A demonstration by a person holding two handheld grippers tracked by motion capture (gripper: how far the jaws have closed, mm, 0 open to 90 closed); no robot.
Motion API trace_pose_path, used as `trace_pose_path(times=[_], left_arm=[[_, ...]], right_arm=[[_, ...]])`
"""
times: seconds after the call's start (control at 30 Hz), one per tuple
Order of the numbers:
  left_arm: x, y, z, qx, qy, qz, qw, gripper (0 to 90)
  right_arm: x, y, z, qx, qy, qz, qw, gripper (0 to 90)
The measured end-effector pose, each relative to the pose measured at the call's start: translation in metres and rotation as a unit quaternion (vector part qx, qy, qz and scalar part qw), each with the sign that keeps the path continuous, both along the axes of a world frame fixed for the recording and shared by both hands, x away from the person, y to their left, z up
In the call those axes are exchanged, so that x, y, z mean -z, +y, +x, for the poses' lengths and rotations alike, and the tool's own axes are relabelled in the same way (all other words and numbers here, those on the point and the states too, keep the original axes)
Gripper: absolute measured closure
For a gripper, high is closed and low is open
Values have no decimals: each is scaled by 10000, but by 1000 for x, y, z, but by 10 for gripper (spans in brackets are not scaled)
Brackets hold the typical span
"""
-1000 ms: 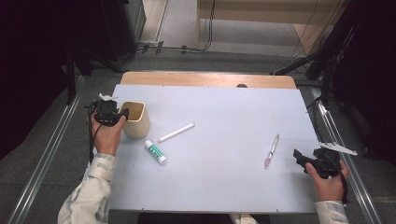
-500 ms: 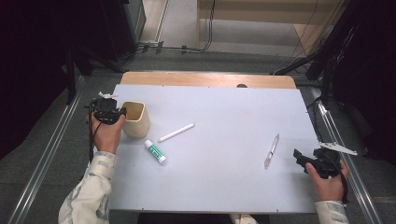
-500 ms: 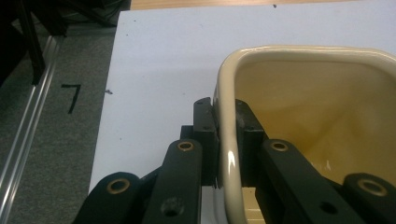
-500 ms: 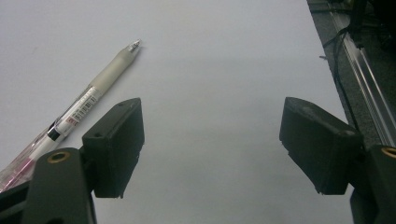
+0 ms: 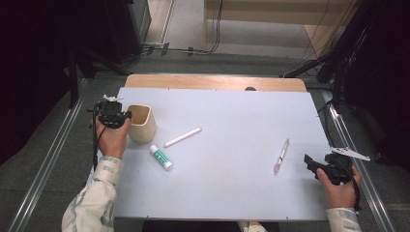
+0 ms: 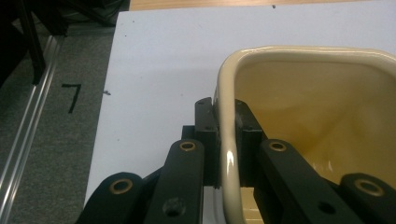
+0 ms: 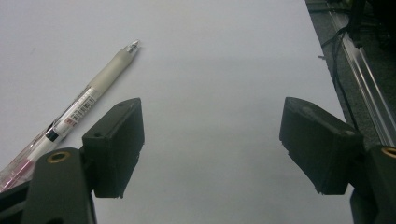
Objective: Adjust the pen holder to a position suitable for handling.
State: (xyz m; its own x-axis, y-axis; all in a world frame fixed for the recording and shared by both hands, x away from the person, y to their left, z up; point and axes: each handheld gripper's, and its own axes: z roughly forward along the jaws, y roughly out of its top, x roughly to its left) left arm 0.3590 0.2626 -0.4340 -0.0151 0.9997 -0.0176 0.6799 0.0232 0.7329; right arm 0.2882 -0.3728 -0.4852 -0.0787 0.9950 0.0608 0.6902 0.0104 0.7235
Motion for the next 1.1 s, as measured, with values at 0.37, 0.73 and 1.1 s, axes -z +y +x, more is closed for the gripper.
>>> trace_pose_path(times=[0.37, 0.73, 1.1], left_arm=[[0, -9, 12, 45, -4, -110, 9999, 843], [-1, -20, 25, 77, -2, -126, 9999, 843], [-6, -36, 44, 174, -26, -95, 9998, 843]], right_arm=[[0, -1, 0, 34, 10, 17, 10000, 207], [0, -2, 0, 28, 1, 12, 10000, 207], [0, -3, 0, 26, -6, 38, 10000, 207]])
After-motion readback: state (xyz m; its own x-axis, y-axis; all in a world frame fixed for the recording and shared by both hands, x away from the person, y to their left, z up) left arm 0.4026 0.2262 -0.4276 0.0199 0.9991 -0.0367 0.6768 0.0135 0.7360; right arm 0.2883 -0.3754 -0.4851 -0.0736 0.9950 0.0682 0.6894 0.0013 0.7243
